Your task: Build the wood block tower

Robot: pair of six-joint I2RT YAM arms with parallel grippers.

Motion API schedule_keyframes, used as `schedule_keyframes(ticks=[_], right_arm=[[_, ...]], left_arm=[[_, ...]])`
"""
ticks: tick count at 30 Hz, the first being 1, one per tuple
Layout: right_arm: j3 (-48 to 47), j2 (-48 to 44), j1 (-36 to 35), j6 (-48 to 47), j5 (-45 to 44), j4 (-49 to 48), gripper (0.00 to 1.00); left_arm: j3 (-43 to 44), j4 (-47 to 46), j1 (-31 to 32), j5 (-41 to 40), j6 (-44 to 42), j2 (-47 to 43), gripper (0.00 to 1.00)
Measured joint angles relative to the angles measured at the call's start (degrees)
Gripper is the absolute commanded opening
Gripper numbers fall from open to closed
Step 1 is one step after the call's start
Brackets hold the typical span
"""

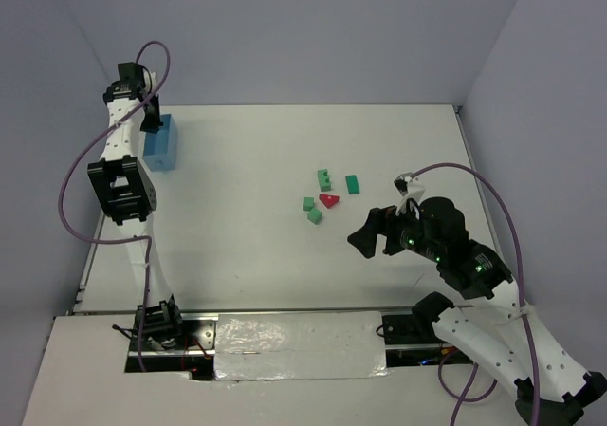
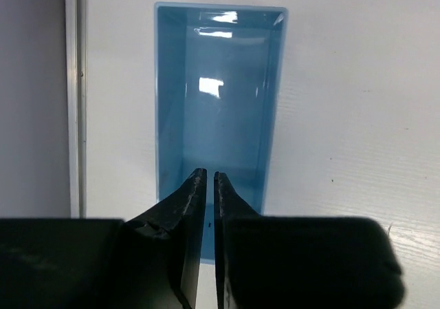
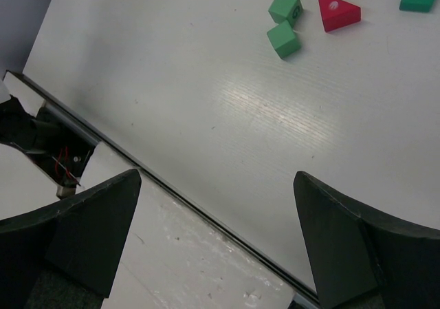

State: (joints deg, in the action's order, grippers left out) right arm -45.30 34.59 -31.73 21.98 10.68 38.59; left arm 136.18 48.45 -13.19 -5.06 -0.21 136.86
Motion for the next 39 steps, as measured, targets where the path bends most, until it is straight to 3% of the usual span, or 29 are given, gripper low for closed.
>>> schedule_keyframes(ticks=[2,5,6,11,15,18,23,26,29,32,36,39], right_arm=[[0.0,0.0,-0.3,0.0,-0.4,0.0,1.00],[0.0,0.0,-0.7,0.0,-0.8,0.0,1.00],[0.0,0.0,-0.7,0.0,-0.8,0.0,1.00],[0.0,0.3,-0.8,0.0,-1.4,0.0,1.00],[0.0,-0.2,-0.8,0.0,-3.2,0.0,1.00],[0.0,-1.5,-0.9,0.5,-6.1,0.0,1.00],[-0.2,-2.6,-0.9,2.7,-11.5,0.1,1.00],[-0.2,-2.5,-0.9,4.3,-13.4,0.4,1.00],[-0.2,-2.6,-0.9,5.9,-14.8,1.0,1.00],[-0.1,-3.4,-0.9,7.3,-15.0,1.9,1.00],[0.2,-5.4,-0.9,8.7,-15.1,3.1,1.00],[1.3,-6.4,-0.9,9.2,-15.0,3.5,1.00]], left_arm=[[0.0,0.1,-0.1,0.0,0.1,0.1,0.25],[0.3,0.0,-0.1,-0.2,0.0,0.1,0.42],[0.3,0.0,-0.1,-0.3,0.4,0.0,0.99],[0.2,0.1,0.4,-2.4,2.3,-1.8,0.99],[-3.3,0.2,4.2,-11.8,5.3,-10.8,1.00],[-13.3,-2.0,10.3,-14.6,10.0,-26.6,1.00],[-43.7,-17.7,16.6,1.2,18.3,-63.2,0.99],[-51.1,-23.3,25.9,-2.1,22.0,-72.3,0.99],[-54.8,-26.0,39.9,-5.2,25.3,-68.1,0.99],[-56.1,-25.5,49.0,-11.5,28.5,-55.1,1.00],[-56.3,-22.5,55.6,-14.2,30.4,-38.2,0.99],[-54.6,-20.7,56.7,-13.4,30.5,-32.1,0.97]])
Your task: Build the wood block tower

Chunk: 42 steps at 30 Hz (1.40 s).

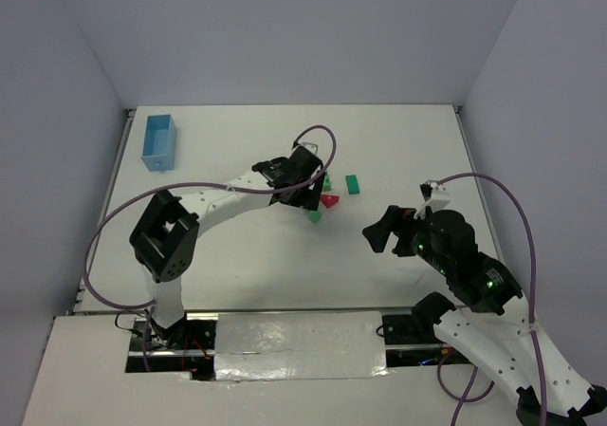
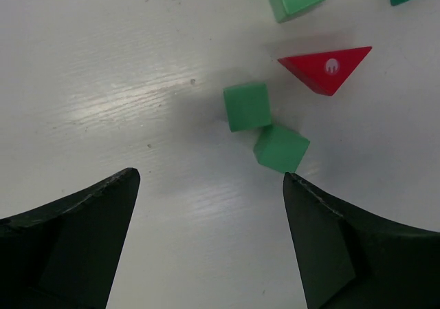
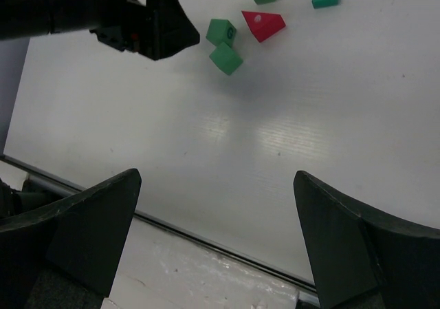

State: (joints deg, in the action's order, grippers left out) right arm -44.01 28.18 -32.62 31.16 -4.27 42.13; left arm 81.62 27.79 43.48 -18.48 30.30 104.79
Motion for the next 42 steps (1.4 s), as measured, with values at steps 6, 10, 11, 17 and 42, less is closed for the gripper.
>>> schedule_keyframes(ticks=[6,10,11,17,42], right_arm=[[0.4,0.0,0.0,-0.1,0.9,1.2,1.00],[0.4,0.0,0.0,-0.4,1.4,1.2,1.00],[0.4,0.1,0.0,-0.5,1.6,1.2,1.00],[0.4,0.1,0.0,-0.8,2.0,1.2,1.00],[0.5,0.1,0.0,-1.9,3.7,1.2,1.00]], left_arm=[[8.6,0.3,-0.6,0.6,0.2,5.9,0.90],[12.4,0.5,-0.7,0.8,0.2,8.9,0.83],[12.8,0.5,-0.7,0.9,0.2,9.6,0.83],[11.6,1.0,-0.7,1.4,1.4,10.9,0.74],[10.8,-0.4,-6.1,2.9,1.4,15.7,0.22]])
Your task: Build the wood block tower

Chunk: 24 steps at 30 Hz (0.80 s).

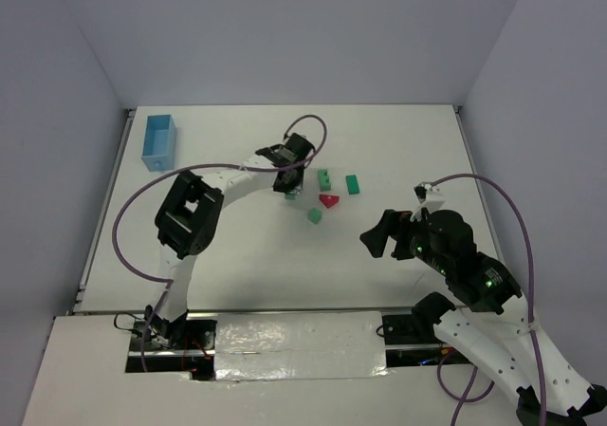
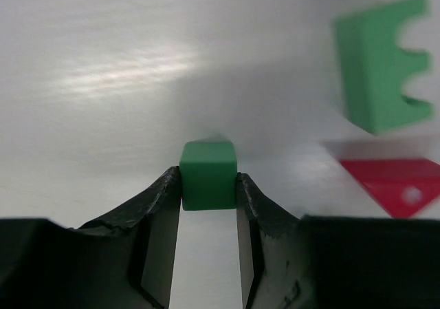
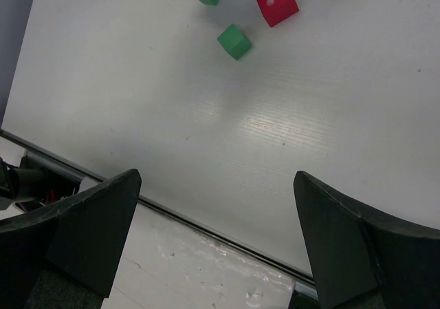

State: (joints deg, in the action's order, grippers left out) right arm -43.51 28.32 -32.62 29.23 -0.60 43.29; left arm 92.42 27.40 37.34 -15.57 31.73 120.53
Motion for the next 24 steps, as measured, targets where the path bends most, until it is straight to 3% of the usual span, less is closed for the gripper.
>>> schedule_keyframes(ticks=[5,11,15,24], right_arm=[[0.0,0.2,0.0,-0.3,0.0,0.0,1.00],[0.0,0.4,0.0,-0.4,1.0,0.0,1.00],[0.0,0.6,0.0,-0.6,1.6,0.0,1.00],[0.0,0.9,0.0,-0.6,2.1,-0.1,1.00]], left_arm=[[0.5,0.8,-10.8,1.5,-4.4,-0.2,0.28],[9.6,5.0,-20.1,2.4,-9.6,3.0,0.31],[9.9,5.7,-22.7,4.0,-10.8,3.4,0.41],[8.0,6.1,-23.9,7.5,-10.8,3.4,0.43]])
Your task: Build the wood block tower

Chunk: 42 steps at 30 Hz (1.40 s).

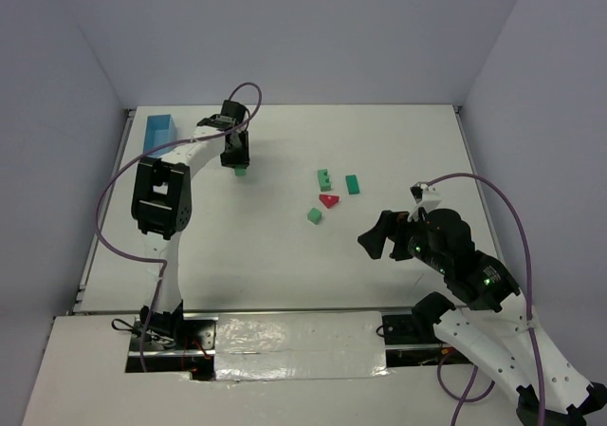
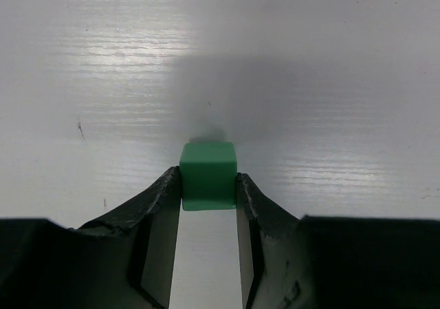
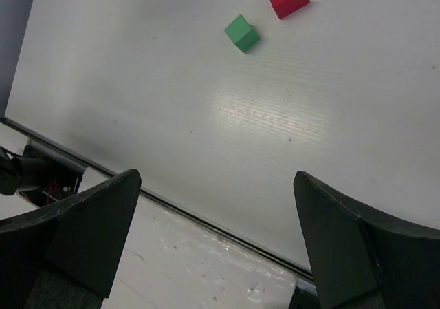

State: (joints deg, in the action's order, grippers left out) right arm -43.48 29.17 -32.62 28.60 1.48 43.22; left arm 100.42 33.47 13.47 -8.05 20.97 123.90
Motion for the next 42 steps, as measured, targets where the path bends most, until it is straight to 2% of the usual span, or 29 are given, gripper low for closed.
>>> schedule_keyframes(ticks=[2,5,7,10,20,23,27,31,33,42], right_arm=[[0.0,0.0,0.0,0.0,0.1,0.0,1.00],[0.0,0.0,0.0,0.0,0.3,0.0,1.00],[0.0,0.0,0.0,0.0,0.3,0.0,1.00],[0.0,0.0,0.0,0.0,0.5,0.0,1.00],[0.1,0.0,0.0,-0.2,0.7,-0.1,1.00],[0.1,0.0,0.0,-0.1,0.6,-0.1,1.00],[0.2,-0.3,0.0,0.3,-1.0,-0.1,1.00],[0.4,-2.5,0.0,0.8,-2.9,-0.1,1.00],[0.4,-3.1,0.0,1.0,-3.2,-0.1,1.00],[0.6,-2.8,0.0,0.9,-2.4,-0.1,1.00]], left_arm=[[-0.6,-0.6,0.0,0.6,0.2,0.0,0.46],[-2.2,-1.5,0.0,1.1,0.4,0.0,0.63],[-3.8,-2.5,0.0,1.3,0.6,-0.2,0.70],[-6.0,-2.9,0.1,1.2,1.5,-0.8,0.99],[-10.0,-3.8,1.8,-0.5,3.3,-10.3,1.00],[-10.7,-4.3,6.4,-3.8,3.1,-15.6,0.99],[-12.4,-6.7,18.2,-6.6,2.8,-21.0,1.00],[-12.8,-8.3,30.3,-7.5,1.5,-19.9,1.00],[-12.8,-8.3,34.0,-7.5,1.2,-18.0,0.99],[-12.7,-6.5,36.1,-8.1,-0.3,-8.9,0.97]])
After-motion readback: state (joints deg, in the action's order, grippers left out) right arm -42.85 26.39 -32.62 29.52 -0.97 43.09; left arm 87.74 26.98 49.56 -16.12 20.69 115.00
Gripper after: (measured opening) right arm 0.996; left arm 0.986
